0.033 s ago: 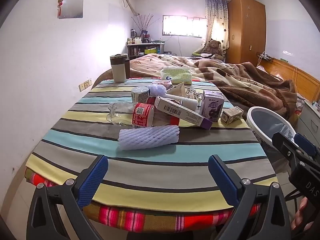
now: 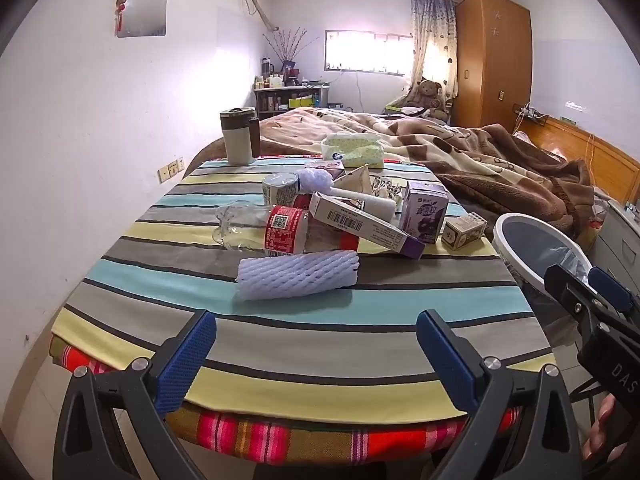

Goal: Collect trash

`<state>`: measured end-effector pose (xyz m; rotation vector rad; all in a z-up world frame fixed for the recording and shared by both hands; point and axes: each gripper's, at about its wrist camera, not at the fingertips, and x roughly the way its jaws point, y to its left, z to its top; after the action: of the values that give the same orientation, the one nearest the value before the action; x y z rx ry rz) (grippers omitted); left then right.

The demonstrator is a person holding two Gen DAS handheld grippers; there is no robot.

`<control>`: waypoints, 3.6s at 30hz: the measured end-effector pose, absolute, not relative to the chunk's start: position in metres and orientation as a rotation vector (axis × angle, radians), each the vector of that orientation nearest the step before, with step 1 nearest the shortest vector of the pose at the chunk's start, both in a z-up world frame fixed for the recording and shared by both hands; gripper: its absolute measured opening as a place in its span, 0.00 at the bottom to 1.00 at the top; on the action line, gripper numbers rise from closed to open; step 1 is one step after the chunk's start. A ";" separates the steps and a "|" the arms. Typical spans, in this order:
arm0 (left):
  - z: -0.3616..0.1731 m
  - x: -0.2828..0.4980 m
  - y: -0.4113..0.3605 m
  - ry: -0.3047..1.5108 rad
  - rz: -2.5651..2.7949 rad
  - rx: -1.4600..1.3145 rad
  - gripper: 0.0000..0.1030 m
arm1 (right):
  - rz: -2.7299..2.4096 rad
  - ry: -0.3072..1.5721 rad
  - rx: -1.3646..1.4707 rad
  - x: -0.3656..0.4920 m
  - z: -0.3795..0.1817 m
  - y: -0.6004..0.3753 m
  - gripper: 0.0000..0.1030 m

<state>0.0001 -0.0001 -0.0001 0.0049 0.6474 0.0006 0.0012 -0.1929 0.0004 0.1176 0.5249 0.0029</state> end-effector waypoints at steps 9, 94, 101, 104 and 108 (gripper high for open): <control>-0.001 0.001 0.000 0.643 0.001 -0.003 0.99 | -0.006 0.531 0.109 0.003 0.000 -0.190 0.86; -0.009 0.017 -0.001 0.666 -0.020 -0.011 0.99 | -0.033 0.574 0.106 0.017 -0.008 -0.195 0.86; -0.022 0.043 0.017 0.717 -0.021 -0.005 0.99 | 0.037 0.599 0.104 0.043 -0.014 -0.193 0.86; -0.026 0.055 0.028 0.732 -0.038 -0.012 0.99 | 0.076 0.611 0.085 0.055 -0.015 -0.188 0.86; -0.029 0.070 0.037 0.746 -0.064 0.019 0.99 | 0.125 0.625 0.058 0.071 -0.015 -0.178 0.86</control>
<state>0.0701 0.0366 -0.0289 0.0193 0.7456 -0.0639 0.0707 -0.1785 -0.0150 0.0583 0.6247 0.1249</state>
